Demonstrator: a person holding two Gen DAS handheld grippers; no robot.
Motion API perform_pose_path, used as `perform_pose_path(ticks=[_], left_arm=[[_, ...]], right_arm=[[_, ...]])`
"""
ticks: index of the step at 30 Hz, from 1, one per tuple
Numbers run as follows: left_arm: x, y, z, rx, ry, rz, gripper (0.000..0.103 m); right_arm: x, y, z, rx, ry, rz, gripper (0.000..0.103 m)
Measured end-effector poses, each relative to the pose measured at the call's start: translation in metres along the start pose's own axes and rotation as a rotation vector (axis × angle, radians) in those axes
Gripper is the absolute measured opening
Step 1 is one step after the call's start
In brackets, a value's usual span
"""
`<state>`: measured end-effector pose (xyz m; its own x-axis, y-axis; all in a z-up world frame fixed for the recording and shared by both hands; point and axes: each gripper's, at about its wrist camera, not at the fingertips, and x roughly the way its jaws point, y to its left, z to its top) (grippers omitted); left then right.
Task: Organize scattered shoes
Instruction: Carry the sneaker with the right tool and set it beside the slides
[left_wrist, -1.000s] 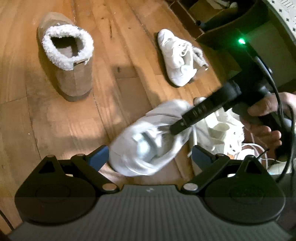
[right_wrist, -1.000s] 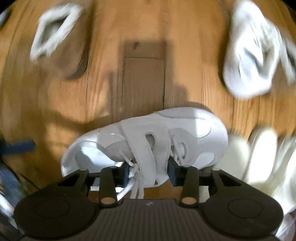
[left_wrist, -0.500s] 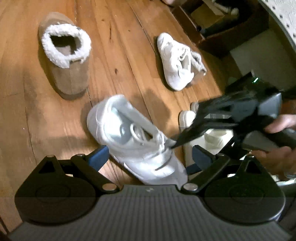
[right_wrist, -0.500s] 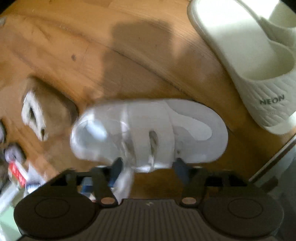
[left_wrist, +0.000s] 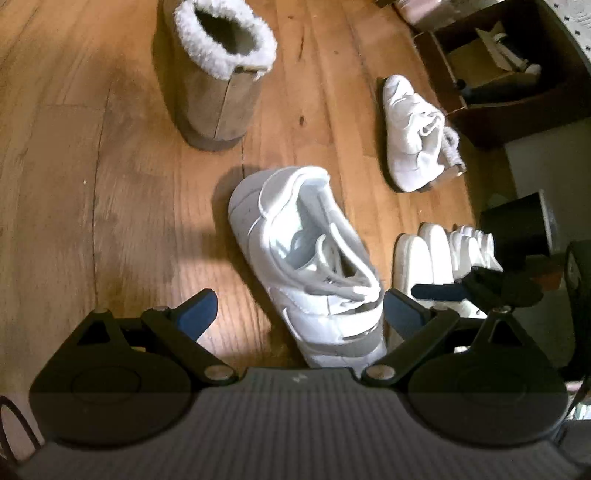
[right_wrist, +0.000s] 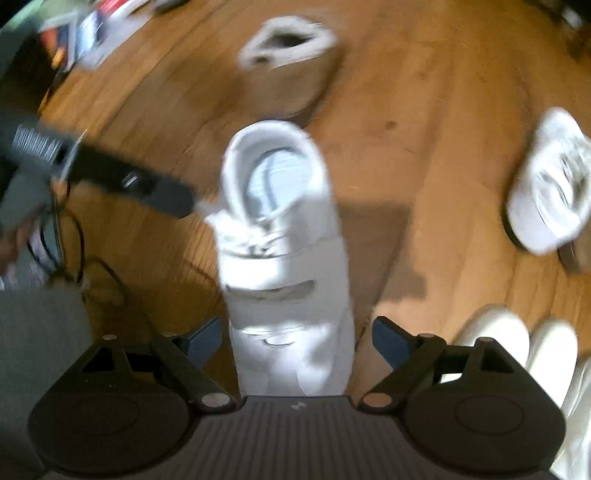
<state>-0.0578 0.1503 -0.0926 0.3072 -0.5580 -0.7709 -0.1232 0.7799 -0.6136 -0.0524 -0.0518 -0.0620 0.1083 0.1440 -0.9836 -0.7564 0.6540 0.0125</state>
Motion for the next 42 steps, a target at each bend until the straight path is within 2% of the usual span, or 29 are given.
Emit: perform_pose_path(ticks=[2, 4, 7, 10, 14, 19, 22, 26, 28, 34, 39, 42], left_arm=[[0.001, -0.001, -0.003, -0.007, -0.001, 0.006, 0.098], [0.001, 0.000, -0.005, -0.020, -0.011, 0.016, 0.098], [-0.001, 0.002, -0.005, -0.027, -0.028, 0.039, 0.098], [-0.002, 0.004, -0.003, -0.023, -0.039, 0.075, 0.098], [-0.004, 0.010, -0.002, -0.036, -0.050, 0.114, 0.098], [-0.003, 0.004, -0.001, -0.011, -0.054, 0.132, 0.098], [0.002, -0.005, 0.000, 0.020, -0.040, 0.127, 0.098], [0.014, -0.020, -0.003, 0.066, -0.014, 0.112, 0.098], [0.018, -0.028, -0.005, 0.084, -0.005, 0.108, 0.098], [0.028, -0.048, -0.007, 0.127, 0.012, 0.114, 0.098], [0.037, -0.072, -0.005, 0.208, 0.017, 0.120, 0.098], [0.040, -0.096, 0.005, 0.291, -0.015, 0.136, 0.098]], right_arm=[[0.009, 0.008, 0.006, -0.052, 0.000, -0.024, 0.089], [0.018, 0.009, 0.012, -0.050, -0.002, -0.015, 0.089], [0.034, 0.011, 0.023, -0.017, 0.005, 0.001, 0.089], [0.048, 0.011, 0.029, 0.070, 0.003, -0.006, 0.093], [0.044, 0.006, 0.028, 0.148, -0.005, -0.004, 0.080], [0.029, -0.018, 0.012, 0.388, 0.097, -0.021, 0.078], [0.016, -0.025, -0.004, 0.477, 0.116, -0.043, 0.078], [-0.001, -0.044, -0.025, 0.660, 0.106, -0.060, 0.086], [-0.006, -0.061, -0.034, 0.741, 0.058, -0.038, 0.090], [-0.022, -0.068, -0.035, 0.705, -0.011, -0.009, 0.092], [-0.044, -0.075, -0.012, 0.615, -0.089, -0.034, 0.092], [-0.061, -0.086, -0.006, 0.570, -0.147, -0.055, 0.092]])
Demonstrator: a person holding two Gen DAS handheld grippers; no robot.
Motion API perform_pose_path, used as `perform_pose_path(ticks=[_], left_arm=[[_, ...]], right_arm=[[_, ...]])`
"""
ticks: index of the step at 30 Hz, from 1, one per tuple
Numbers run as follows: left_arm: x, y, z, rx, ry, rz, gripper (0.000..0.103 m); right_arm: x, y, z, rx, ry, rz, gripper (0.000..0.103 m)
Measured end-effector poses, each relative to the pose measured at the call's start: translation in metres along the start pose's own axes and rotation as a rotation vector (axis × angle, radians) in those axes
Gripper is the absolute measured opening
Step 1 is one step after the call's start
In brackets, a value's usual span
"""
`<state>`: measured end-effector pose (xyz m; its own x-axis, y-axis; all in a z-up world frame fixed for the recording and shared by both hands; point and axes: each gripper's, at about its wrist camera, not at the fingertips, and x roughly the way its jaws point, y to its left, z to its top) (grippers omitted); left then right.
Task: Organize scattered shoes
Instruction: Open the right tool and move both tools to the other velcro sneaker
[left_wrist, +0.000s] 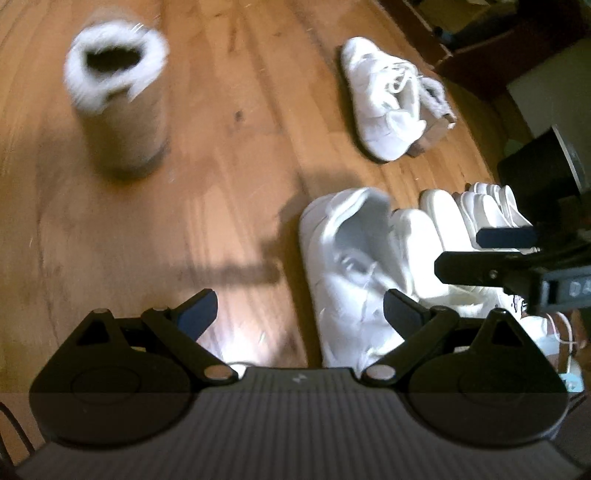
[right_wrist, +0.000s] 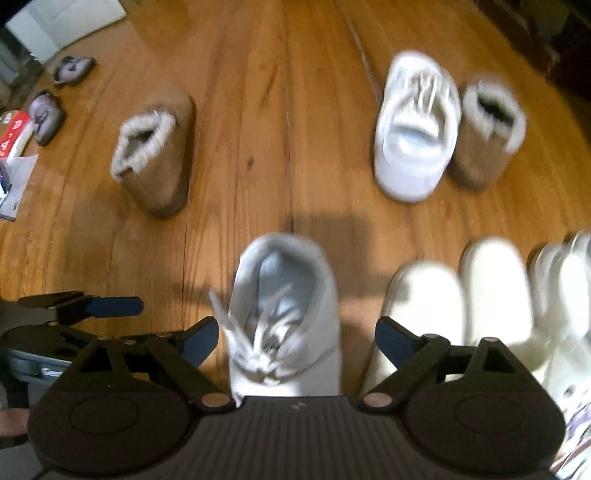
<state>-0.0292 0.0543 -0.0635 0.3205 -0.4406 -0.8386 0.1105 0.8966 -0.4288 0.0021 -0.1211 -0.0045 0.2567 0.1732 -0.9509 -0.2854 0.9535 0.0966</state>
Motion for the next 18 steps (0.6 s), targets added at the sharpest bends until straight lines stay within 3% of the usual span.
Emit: perform_pose_path(ticks=[3, 7, 13, 18], left_arm=[[-0.002, -0.018, 0.020, 0.058, -0.037, 0.002, 0.098], [0.000, -0.044, 0.066, 0.135, -0.085, -0.012, 0.098], [0.039, -0.070, 0.135, 0.191, -0.122, 0.054, 0.098], [0.079, -0.081, 0.169, 0.204, -0.135, 0.117, 0.095]], right_arm=[[-0.012, -0.010, 0.012, 0.013, -0.030, 0.013, 0.089], [-0.035, -0.040, 0.033, 0.139, -0.074, 0.010, 0.090], [-0.039, -0.086, 0.058, 0.233, -0.151, -0.041, 0.091], [-0.014, -0.126, 0.077, 0.323, -0.121, 0.024, 0.078]])
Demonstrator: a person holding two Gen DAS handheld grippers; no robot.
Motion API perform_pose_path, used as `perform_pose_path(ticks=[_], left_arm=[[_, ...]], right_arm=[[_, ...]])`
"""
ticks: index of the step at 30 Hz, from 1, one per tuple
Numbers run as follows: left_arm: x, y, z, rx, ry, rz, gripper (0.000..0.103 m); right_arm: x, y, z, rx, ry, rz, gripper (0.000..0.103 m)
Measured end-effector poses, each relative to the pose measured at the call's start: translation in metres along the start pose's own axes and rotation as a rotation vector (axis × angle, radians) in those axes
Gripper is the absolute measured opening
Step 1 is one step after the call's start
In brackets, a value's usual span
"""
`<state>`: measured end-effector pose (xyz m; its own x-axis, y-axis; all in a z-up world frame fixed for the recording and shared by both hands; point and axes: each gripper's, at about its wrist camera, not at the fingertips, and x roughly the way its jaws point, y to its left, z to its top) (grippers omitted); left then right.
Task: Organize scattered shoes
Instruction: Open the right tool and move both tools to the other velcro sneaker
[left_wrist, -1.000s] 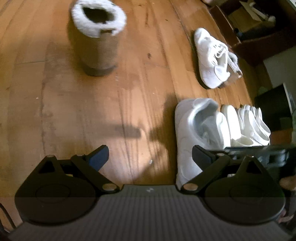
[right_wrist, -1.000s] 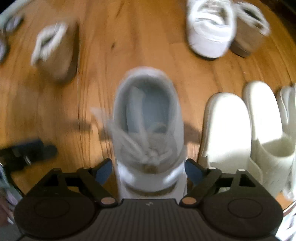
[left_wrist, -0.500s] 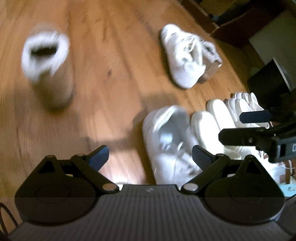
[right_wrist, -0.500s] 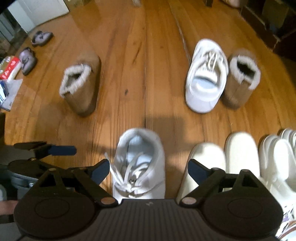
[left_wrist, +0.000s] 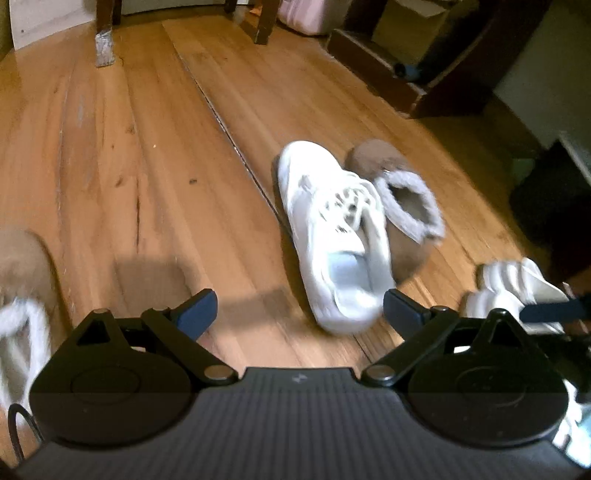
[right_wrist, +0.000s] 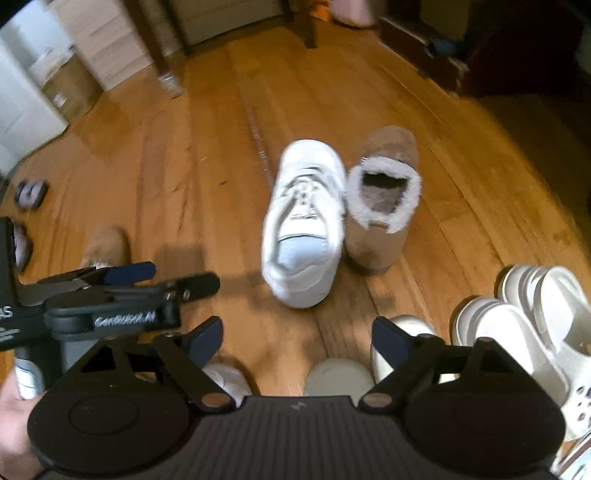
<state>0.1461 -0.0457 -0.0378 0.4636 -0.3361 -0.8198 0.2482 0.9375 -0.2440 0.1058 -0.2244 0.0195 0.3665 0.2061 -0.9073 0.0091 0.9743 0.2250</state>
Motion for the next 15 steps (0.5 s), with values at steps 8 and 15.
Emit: perform_pose_path(ticks=[8, 15], left_arm=[[0.050, -0.014, 0.021, 0.036, 0.017, 0.063, 0.092], [0.111, -0.025, 0.038, 0.099, 0.085, 0.230, 0.098]], right_arm=[[0.010, -0.049, 0.022, 0.095, -0.032, 0.154, 0.078], [0.048, -0.066, 0.037, 0.173, 0.035, 0.240, 0.088]])
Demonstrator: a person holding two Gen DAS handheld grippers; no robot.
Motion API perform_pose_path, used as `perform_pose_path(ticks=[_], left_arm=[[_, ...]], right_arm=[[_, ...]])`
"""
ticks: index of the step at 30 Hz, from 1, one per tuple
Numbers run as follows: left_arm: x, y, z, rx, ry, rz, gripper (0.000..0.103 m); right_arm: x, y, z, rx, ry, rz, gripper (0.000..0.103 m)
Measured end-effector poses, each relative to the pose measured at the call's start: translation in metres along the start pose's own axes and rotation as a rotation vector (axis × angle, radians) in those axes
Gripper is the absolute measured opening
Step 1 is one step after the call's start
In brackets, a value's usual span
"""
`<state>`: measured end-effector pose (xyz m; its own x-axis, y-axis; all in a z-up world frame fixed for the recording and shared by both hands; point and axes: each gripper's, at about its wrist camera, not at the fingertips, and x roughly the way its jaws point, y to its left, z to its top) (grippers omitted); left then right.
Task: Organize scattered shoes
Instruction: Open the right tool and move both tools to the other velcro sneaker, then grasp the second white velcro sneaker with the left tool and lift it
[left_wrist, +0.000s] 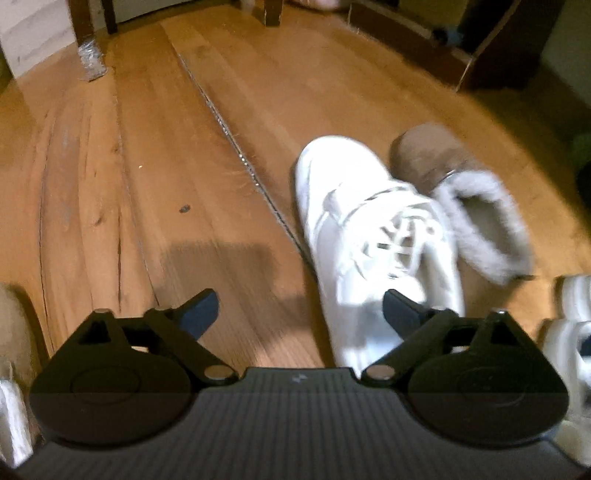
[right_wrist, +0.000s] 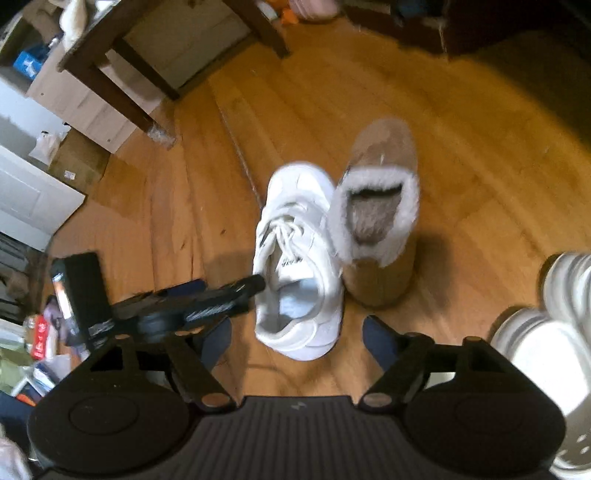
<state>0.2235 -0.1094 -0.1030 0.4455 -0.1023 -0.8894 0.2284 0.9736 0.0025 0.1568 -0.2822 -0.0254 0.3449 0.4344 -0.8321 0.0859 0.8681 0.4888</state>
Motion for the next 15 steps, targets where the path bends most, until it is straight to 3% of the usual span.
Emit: perform_pose_path(ticks=[5, 8, 9, 11, 13, 14, 15], left_arm=[[0.010, -0.007, 0.006, 0.004, -0.069, -0.038, 0.098], [0.020, 0.000, 0.006, -0.065, -0.091, -0.173, 0.055], [0.023, 0.002, 0.006, -0.094, -0.086, -0.205, 0.052], [0.024, 0.003, 0.007, -0.109, -0.096, -0.209, 0.054], [0.026, 0.004, 0.007, -0.120, -0.104, -0.205, 0.069], [0.031, 0.008, 0.007, -0.143, -0.084, -0.202, 0.091], [0.039, 0.013, 0.007, -0.173, -0.055, -0.199, 0.102]], right_arm=[[0.012, -0.013, 0.013, 0.021, 0.007, 0.037, 0.088], [0.015, -0.022, 0.015, 0.038, 0.009, 0.044, 0.088], [0.016, -0.024, 0.015, 0.044, 0.014, 0.044, 0.088], [0.020, -0.029, 0.014, 0.053, 0.029, 0.050, 0.088], [0.022, -0.032, 0.014, 0.056, 0.038, 0.047, 0.088], [0.023, -0.033, 0.013, 0.058, 0.042, 0.044, 0.088], [0.023, -0.033, 0.013, 0.061, 0.043, 0.042, 0.088]])
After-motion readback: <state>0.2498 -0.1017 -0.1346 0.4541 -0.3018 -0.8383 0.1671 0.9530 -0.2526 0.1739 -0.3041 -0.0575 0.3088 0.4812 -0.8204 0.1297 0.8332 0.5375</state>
